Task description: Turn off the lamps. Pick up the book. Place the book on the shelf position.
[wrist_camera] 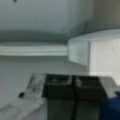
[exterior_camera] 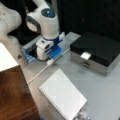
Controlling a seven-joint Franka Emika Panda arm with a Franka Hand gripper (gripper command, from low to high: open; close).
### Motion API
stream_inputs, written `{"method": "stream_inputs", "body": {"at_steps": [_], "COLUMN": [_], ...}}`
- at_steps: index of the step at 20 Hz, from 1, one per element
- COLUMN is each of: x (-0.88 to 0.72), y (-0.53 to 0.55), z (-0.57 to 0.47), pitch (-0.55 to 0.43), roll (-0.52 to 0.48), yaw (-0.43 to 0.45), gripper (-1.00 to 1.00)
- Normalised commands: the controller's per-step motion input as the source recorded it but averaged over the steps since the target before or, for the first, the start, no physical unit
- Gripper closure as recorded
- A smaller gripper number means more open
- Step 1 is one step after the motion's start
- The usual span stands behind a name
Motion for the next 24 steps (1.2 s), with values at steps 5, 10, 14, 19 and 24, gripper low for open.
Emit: {"method": "stream_inputs", "body": {"at_steps": [5, 10, 14, 19, 24], "x": [-0.72, -0.79, -0.84, -0.87, -0.9], "y": [-0.24, -0.28, -0.31, -0.31, -0.34], "z": [-0.46, -0.49, -0.45, -0.45, -0.49], "pitch": [-0.496, -0.523, -0.551, -0.578, -0.602], "roll": [-0.002, -0.014, -0.016, -0.016, -0.024], "yaw": [-0.03, -0.017, -0.011, -0.002, 0.026], "gripper": [1.0, 1.0, 1.0, 1.0, 1.0]}}
